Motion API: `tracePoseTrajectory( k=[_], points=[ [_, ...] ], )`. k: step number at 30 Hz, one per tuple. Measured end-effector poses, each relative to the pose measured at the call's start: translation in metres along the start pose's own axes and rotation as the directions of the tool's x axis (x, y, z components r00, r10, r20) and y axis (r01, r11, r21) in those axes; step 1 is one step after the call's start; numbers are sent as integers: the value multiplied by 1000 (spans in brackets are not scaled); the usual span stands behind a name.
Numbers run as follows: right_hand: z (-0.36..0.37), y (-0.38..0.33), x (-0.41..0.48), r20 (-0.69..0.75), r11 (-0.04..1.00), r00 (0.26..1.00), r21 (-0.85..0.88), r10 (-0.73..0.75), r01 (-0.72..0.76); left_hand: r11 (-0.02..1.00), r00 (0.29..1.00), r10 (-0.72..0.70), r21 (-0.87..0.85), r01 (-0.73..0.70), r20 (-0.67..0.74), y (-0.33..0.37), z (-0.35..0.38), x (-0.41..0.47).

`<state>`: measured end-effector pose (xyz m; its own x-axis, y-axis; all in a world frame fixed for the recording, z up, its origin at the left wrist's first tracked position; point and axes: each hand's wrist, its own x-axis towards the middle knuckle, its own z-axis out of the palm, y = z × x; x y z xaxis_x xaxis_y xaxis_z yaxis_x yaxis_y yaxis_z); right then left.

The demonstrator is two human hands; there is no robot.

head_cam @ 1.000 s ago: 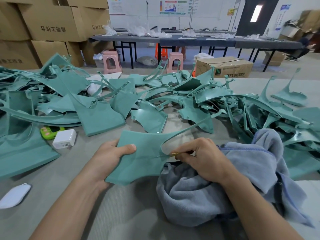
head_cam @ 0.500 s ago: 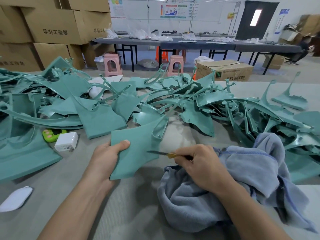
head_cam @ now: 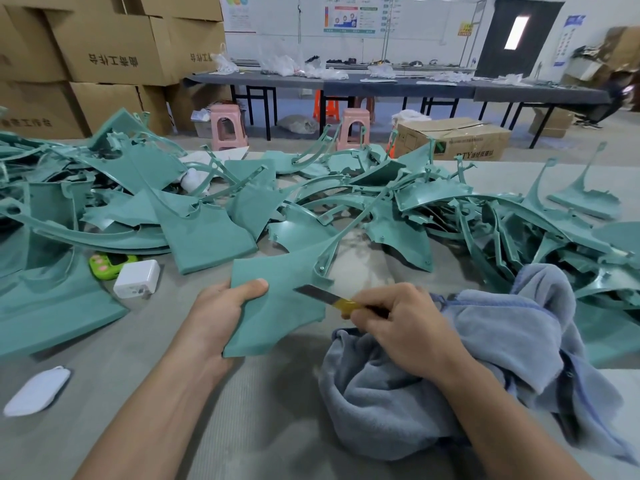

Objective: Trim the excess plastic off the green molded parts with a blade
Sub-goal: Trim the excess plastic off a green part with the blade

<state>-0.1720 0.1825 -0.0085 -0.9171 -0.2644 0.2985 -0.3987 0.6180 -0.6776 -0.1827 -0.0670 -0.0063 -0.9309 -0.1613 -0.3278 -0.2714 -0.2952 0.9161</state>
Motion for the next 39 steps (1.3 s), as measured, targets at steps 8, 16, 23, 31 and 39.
tracePoseTrajectory(
  k=[8,16,23,31,39],
  points=[
    [-1,-2,0,58,1000,998,6,23,-23,1000,1000,13,-12,-13,-5,-2,-1,3],
    [0,-8,-1,-91,964,982,225,167,-143,982,996,-29,-189,12,-89,1,-1,6],
    [18,-31,-11,178,991,981,121,-72,51,947,988,-62,-320,15,-139,-5,12,1],
    [21,-25,-6,-128,991,989,121,68,-52,927,975,-188,-350,135,-121,-2,25,-9],
    [21,-23,-4,-224,996,971,38,86,-79,940,978,-162,-323,112,-132,-1,25,-12]
  ],
)
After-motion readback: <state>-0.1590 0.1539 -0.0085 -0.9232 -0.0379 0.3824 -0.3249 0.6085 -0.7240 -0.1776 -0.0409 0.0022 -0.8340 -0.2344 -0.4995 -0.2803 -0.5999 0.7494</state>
